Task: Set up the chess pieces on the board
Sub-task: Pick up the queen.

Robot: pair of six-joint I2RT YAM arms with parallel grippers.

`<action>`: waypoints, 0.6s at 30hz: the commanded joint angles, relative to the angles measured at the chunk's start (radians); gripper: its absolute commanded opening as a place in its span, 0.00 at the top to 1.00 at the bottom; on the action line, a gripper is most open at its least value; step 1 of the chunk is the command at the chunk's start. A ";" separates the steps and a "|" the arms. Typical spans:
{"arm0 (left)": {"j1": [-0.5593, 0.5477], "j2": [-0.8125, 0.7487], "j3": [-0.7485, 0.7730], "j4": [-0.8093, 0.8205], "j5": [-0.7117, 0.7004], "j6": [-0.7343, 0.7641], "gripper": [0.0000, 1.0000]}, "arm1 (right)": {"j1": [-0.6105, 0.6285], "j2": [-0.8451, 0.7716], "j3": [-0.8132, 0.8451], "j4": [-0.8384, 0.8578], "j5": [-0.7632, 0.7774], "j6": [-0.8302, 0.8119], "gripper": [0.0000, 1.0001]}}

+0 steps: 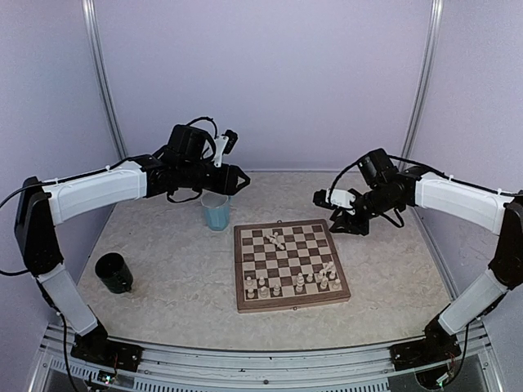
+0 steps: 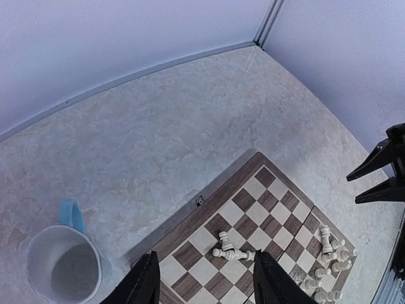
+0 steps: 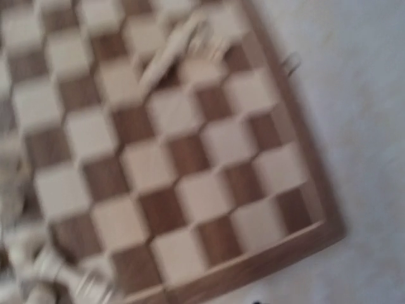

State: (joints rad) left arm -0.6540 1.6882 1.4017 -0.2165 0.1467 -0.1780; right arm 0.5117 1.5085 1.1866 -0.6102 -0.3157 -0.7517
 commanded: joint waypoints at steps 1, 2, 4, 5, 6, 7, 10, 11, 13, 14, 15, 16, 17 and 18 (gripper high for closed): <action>-0.036 0.037 0.045 -0.056 0.010 0.031 0.49 | -0.013 -0.012 -0.100 -0.067 -0.018 -0.213 0.66; -0.040 0.040 0.047 -0.059 0.006 0.034 0.49 | -0.013 -0.008 -0.113 -0.074 -0.010 -0.238 0.66; -0.045 0.046 0.049 -0.063 0.002 0.038 0.49 | -0.013 0.009 -0.126 -0.090 -0.005 -0.266 0.65; -0.045 0.048 0.049 -0.062 0.002 0.038 0.49 | -0.012 0.019 -0.127 -0.097 -0.006 -0.275 0.65; -0.045 0.049 0.051 -0.065 0.001 0.039 0.49 | -0.012 0.030 -0.127 -0.102 -0.007 -0.283 0.65; -0.045 0.050 0.051 -0.066 0.000 0.039 0.49 | -0.011 0.041 -0.126 -0.107 -0.008 -0.288 0.64; -0.045 0.050 0.050 -0.066 0.001 0.041 0.49 | -0.005 0.070 -0.125 -0.111 -0.020 -0.300 0.63; -0.045 0.050 0.050 -0.067 0.000 0.041 0.49 | 0.000 0.080 -0.124 -0.113 -0.018 -0.302 0.62; -0.047 0.051 0.051 -0.068 0.002 0.041 0.49 | 0.015 0.099 -0.125 -0.109 -0.006 -0.302 0.62; -0.047 0.051 0.051 -0.068 0.002 0.040 0.49 | 0.024 0.108 -0.127 -0.100 0.011 -0.300 0.62; -0.047 0.051 0.052 -0.068 0.003 0.040 0.49 | 0.032 0.119 -0.130 -0.082 0.036 -0.292 0.62; -0.047 0.051 0.052 -0.068 0.004 0.041 0.49 | 0.039 0.131 -0.129 -0.073 0.051 -0.290 0.62; -0.047 0.051 0.051 -0.068 0.007 0.041 0.49 | 0.042 0.140 -0.125 -0.070 0.058 -0.291 0.62; -0.048 0.050 0.052 -0.069 0.007 0.042 0.49 | 0.042 0.149 -0.121 -0.069 0.057 -0.291 0.62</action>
State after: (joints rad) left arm -0.6998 1.7287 1.4166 -0.2779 0.1497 -0.1513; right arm 0.5323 1.6196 1.0622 -0.6815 -0.2741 -0.9562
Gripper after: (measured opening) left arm 0.510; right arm 0.381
